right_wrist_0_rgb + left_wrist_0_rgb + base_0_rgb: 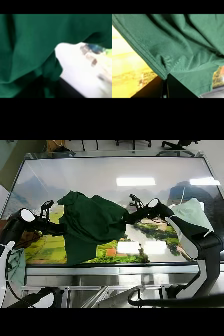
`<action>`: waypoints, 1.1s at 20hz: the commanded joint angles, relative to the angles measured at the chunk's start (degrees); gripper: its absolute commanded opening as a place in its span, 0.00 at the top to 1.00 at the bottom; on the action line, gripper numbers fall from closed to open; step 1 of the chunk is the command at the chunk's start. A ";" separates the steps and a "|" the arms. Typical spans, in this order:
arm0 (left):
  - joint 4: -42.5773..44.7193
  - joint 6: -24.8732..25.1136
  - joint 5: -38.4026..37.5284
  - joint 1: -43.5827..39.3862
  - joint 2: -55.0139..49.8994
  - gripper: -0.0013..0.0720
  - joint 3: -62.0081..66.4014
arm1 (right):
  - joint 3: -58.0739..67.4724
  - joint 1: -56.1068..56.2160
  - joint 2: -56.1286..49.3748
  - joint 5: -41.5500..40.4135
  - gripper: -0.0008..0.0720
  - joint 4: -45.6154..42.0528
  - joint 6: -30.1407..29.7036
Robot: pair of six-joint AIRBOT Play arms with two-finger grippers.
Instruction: Fold the shirts.
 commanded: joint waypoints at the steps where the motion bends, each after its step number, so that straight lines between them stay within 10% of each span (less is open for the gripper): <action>1: 0.00 0.94 0.59 0.15 0.04 0.96 0.04 | -0.07 0.83 0.09 -1.68 0.96 4.39 -0.26; 15: -9.11 -0.81 1.79 8.50 32.76 0.96 39.89 | 19.39 -12.61 50.69 -5.25 0.96 3.72 -16.11; 22: -9.22 -0.81 -1.22 8.35 27.61 0.96 54.49 | 22.64 -12.63 51.95 -9.90 0.96 -4.66 -18.29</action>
